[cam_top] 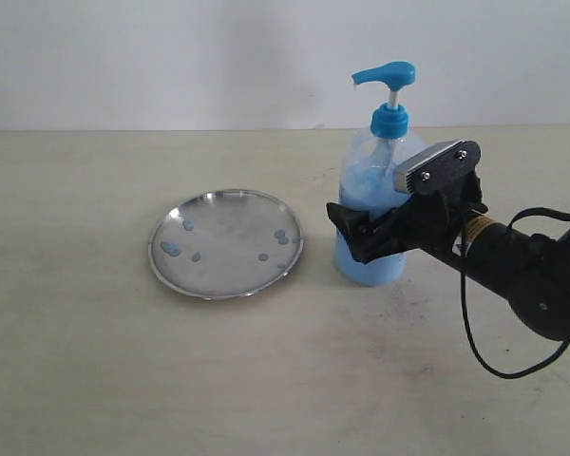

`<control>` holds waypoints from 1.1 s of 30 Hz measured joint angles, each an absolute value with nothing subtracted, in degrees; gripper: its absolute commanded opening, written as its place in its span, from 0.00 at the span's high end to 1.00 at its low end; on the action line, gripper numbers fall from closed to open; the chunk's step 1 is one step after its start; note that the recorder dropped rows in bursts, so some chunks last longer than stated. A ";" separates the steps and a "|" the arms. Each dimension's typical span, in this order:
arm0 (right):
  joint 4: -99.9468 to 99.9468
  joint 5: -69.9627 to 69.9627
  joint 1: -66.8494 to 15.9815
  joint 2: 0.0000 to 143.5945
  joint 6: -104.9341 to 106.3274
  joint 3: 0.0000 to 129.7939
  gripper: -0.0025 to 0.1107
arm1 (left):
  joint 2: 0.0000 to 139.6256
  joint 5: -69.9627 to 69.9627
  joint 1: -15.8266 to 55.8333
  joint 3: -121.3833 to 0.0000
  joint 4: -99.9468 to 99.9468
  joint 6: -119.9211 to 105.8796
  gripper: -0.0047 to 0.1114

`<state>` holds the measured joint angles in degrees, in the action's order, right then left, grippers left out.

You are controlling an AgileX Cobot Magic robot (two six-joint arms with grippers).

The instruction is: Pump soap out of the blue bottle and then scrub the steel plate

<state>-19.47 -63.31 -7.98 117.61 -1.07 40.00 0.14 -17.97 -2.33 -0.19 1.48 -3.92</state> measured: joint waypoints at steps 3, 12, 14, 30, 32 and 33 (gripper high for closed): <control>-18.59 -63.31 -7.98 117.60 -1.51 40.00 0.46 | 0.14 -17.97 -2.33 -0.19 1.48 -3.92 0.92; -18.18 -63.19 -8.12 117.63 -3.42 40.03 0.98 | 0.14 -17.97 -2.33 -0.19 1.48 -3.92 0.92; -18.18 -63.19 -8.12 117.63 -3.42 40.03 0.98 | 0.14 -17.97 -2.33 -0.19 1.48 -3.92 0.92; -15.23 -63.33 -8.12 117.73 -5.03 40.37 0.98 | 0.14 -17.97 -2.33 -0.19 1.48 -3.92 0.92; -13.69 -63.43 -8.12 117.87 -5.16 40.37 0.98 | 0.14 -17.97 -2.33 -0.19 1.48 -3.92 0.92; -13.08 -63.74 -8.12 118.00 -5.16 40.37 0.98 | 0.14 -17.97 -2.33 -0.19 1.48 -3.92 0.92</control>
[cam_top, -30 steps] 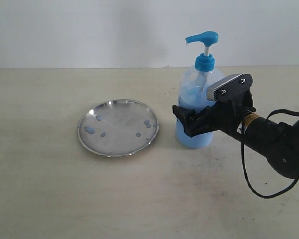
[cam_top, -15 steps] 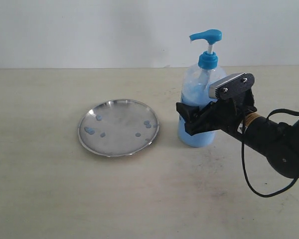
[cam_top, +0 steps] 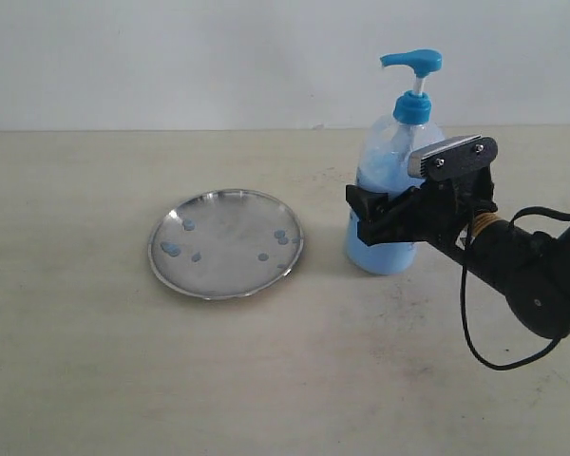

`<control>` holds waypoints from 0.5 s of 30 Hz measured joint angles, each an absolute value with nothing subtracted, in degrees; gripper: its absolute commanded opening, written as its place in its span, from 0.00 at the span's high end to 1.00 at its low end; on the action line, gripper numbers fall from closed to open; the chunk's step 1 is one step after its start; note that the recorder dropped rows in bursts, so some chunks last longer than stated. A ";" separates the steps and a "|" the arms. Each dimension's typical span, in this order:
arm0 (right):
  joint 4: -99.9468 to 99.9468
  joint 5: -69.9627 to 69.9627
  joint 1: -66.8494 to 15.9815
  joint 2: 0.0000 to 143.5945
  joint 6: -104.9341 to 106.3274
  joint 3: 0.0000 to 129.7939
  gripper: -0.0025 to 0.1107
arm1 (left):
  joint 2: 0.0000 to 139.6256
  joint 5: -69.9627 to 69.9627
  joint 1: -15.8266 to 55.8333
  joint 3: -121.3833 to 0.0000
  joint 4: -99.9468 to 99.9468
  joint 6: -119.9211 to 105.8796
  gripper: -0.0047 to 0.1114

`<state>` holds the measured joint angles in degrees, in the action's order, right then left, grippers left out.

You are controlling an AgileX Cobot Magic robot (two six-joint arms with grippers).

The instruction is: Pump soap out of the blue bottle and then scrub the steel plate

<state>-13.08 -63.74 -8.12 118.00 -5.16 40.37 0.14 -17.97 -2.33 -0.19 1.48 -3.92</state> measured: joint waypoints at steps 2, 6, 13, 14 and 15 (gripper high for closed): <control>-12.54 -64.27 -8.12 118.11 -5.16 40.37 0.98 | 0.14 -17.97 -2.33 -0.19 1.48 -3.92 0.92; -12.31 -64.36 -8.12 118.66 -6.16 41.05 0.98 | 0.14 -17.97 -2.33 -0.19 1.48 -3.92 0.92; -9.96 -64.84 -11.41 122.07 -4.87 46.06 0.98 | 0.14 -17.97 -2.33 -0.19 1.48 -3.92 0.92; -9.82 -64.93 -11.84 122.31 -4.57 46.37 0.98 | 0.14 -17.97 -2.33 -0.19 1.48 -3.92 0.92; -9.72 -64.93 -12.39 122.32 -3.80 46.51 0.98 | 0.14 -17.97 -2.33 -0.19 1.48 -3.92 0.92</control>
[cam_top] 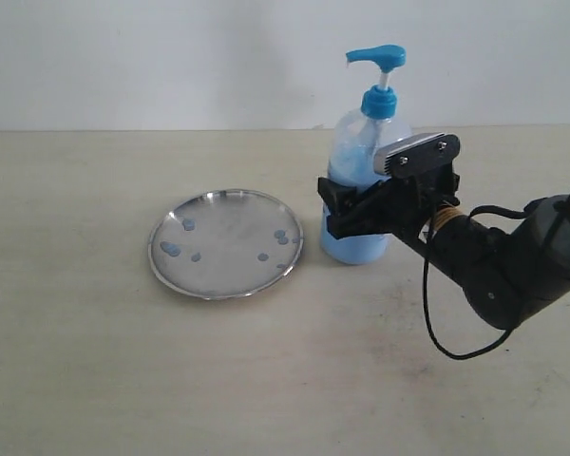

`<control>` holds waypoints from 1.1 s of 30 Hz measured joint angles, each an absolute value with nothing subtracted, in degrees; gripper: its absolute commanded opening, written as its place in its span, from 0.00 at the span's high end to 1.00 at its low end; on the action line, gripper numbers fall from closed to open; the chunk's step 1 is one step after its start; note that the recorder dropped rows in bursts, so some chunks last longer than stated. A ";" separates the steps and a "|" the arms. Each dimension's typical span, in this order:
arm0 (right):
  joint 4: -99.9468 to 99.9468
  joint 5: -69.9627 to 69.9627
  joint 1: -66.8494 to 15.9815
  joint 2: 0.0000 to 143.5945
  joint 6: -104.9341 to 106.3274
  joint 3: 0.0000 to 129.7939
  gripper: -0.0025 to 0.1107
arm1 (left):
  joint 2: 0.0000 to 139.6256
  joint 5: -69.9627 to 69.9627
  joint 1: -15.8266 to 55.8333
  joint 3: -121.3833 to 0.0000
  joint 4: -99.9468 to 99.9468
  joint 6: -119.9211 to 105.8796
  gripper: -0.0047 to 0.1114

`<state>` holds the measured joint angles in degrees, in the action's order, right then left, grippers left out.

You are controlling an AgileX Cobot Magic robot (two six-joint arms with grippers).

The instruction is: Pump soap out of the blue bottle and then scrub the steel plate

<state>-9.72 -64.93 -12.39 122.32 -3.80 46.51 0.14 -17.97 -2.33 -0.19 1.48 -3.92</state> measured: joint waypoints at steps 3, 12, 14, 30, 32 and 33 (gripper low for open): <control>-9.72 -64.93 -13.44 122.43 -1.91 46.49 0.98 | 0.14 -17.97 -2.33 -0.19 1.48 -3.92 0.92; -8.90 -64.37 -13.77 122.53 -1.54 46.76 0.98 | 0.14 -16.02 -2.33 -0.19 1.48 -3.92 0.92; -8.90 -64.37 -13.77 122.53 -1.43 46.76 0.98 | 0.14 -14.73 -2.33 -0.19 1.79 -3.92 0.92; -9.74 -64.39 -13.90 122.53 9.56 47.33 0.98 | 0.14 -3.72 -2.33 -0.19 22.26 3.09 0.92; -9.74 -62.30 -13.90 122.53 10.44 48.58 0.98 | 0.14 -2.73 -2.33 -0.19 23.77 3.96 0.92; -9.74 -60.62 -13.90 122.31 10.42 49.44 0.98 | 0.14 -2.72 -2.33 -0.19 24.19 4.46 0.92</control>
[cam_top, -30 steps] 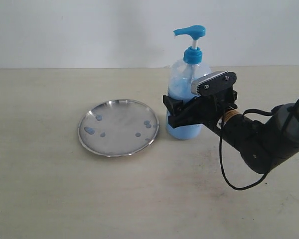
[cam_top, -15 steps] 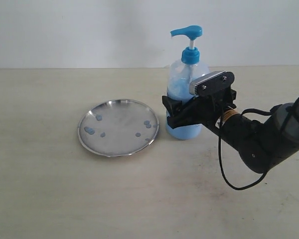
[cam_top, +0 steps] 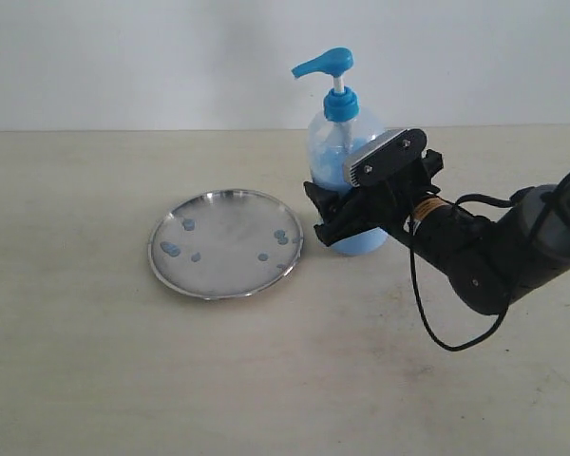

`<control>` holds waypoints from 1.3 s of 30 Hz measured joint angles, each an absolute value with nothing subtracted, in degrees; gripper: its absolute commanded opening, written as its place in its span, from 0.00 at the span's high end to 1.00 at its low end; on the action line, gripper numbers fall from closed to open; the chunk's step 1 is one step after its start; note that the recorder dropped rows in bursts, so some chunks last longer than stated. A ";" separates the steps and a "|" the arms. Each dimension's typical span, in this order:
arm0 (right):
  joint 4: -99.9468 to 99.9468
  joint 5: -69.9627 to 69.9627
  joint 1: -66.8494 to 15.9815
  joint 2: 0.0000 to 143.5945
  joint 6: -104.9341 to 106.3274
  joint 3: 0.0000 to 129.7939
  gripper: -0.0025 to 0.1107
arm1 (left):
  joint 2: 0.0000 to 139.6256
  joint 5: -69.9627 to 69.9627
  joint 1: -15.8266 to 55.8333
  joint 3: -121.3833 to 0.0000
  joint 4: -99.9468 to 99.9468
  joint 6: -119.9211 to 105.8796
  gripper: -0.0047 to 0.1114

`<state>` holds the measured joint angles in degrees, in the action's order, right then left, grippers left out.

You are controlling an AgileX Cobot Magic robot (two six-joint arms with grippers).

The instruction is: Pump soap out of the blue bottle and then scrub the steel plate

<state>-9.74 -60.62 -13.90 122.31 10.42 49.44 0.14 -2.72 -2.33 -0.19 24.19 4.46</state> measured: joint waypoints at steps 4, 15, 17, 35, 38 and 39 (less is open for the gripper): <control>-9.17 -56.61 -14.66 122.33 11.20 52.18 0.98 | 1.01 -3.66 -2.33 -0.19 24.68 5.30 0.92; -7.44 -56.73 -16.52 123.34 9.96 53.13 0.98 | 36.21 -6.00 -1.85 -21.40 24.53 -10.91 0.92; -7.44 -56.01 -16.52 123.34 9.96 53.68 0.98 | 46.82 -9.10 1.63 -28.77 25.21 -17.45 0.92; -8.25 -53.64 -16.66 123.38 12.58 55.45 0.98 | 88.12 -13.96 24.68 -66.58 67.02 -72.07 0.92; -8.25 -53.64 -16.66 123.38 12.94 55.45 0.98 | 91.81 -18.49 24.68 -69.94 79.14 -81.70 0.92; -8.25 -53.64 -16.66 123.38 12.94 55.55 0.98 | 92.35 -19.61 24.68 -70.84 82.28 -85.18 0.92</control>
<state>-8.25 -53.64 -16.66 123.38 12.94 55.55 92.35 -19.61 24.68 -70.84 82.28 -85.18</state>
